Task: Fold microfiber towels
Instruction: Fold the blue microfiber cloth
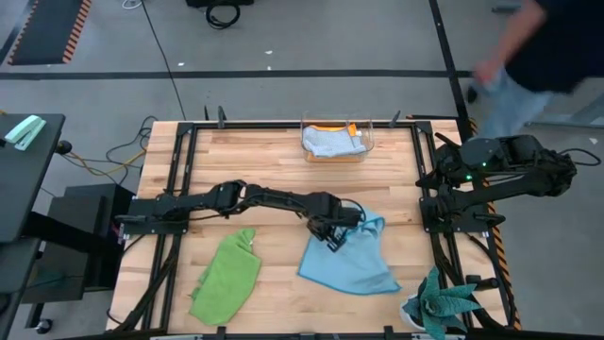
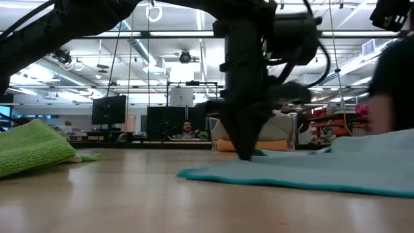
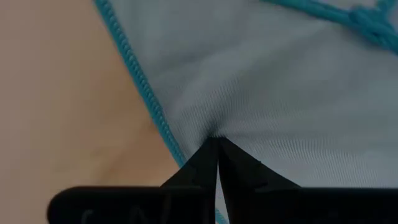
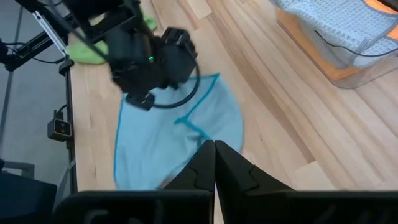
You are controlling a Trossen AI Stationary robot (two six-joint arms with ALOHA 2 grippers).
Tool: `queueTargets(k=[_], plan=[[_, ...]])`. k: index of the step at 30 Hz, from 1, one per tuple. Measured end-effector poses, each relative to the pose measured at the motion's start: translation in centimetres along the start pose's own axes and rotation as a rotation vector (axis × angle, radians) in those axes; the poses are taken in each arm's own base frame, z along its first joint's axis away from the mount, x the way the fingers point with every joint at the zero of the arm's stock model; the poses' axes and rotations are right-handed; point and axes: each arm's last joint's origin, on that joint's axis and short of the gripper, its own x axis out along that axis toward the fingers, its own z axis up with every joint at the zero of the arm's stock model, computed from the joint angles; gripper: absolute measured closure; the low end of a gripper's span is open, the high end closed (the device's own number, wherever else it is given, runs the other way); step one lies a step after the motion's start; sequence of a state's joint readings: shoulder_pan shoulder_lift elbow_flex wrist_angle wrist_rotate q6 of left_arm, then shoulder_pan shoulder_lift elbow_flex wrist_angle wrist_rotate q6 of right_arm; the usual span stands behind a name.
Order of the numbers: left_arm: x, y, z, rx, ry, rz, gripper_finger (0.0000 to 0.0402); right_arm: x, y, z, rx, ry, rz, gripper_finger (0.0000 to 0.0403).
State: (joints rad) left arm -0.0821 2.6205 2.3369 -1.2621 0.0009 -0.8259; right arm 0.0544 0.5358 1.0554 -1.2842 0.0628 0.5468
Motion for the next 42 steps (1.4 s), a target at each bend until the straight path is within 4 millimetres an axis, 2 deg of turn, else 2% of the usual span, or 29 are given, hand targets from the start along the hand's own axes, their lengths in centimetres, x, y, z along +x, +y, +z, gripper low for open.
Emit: queueTargets(k=[5, 8, 11, 14, 17, 19, 24, 27, 34, 42], plan=[[0.0, 2.1, 0.8, -0.031, 0.003, 0.138, 0.0379, 0.0, 0.0, 0.0, 0.000, 0.000, 0.000, 0.0393], [-0.3, 2.6, 1.1, -0.045, -0.011, 0.153, 0.0392, 0.0, 0.0, 0.0, 0.000, 0.000, 0.000, 0.0393], [-1.5, 2.6, 1.2, -0.064, -0.069, 0.154, 0.0395, 0.0, 0.0, 0.0, -0.004, 0.000, 0.000, 0.0393], [-3.0, 2.6, 1.0, -0.097, -0.149, 0.177, 0.0383, 0.0, 0.0, 0.0, -0.021, 0.001, 0.000, 0.0393], [-7.0, 2.6, 0.1, -0.146, -0.232, 0.148, 0.0365, 0.0, 0.0, 0.0, -0.034, 0.000, 0.000, 0.0393], [-9.1, 2.3, -0.9, -0.176, -0.282, 0.128, 0.0357, 0.0, 0.0, 0.0, -0.051, 0.000, 0.000, 0.0393], [-11.8, 1.9, -3.5, -0.305, -0.343, 0.151, 0.0350, 0.0, 0.0, 0.0, -0.081, 0.000, 0.000, 0.0391], [-13.6, 1.6, -5.9, -0.401, -0.342, 0.156, 0.0355, 0.0, 0.0, 0.0, -0.094, 0.005, 0.005, 0.0390], [-13.5, -2.1, -11.8, -0.565, -0.328, 0.093, 0.0358, 0.0, 0.1, -0.1, -0.138, 0.016, 0.024, 0.0389], [-13.3, -4.7, -16.9, -0.879, -0.462, -0.012, 0.0342, 0.0, 0.2, -0.2, -0.163, 0.044, 0.081, 0.0389]])
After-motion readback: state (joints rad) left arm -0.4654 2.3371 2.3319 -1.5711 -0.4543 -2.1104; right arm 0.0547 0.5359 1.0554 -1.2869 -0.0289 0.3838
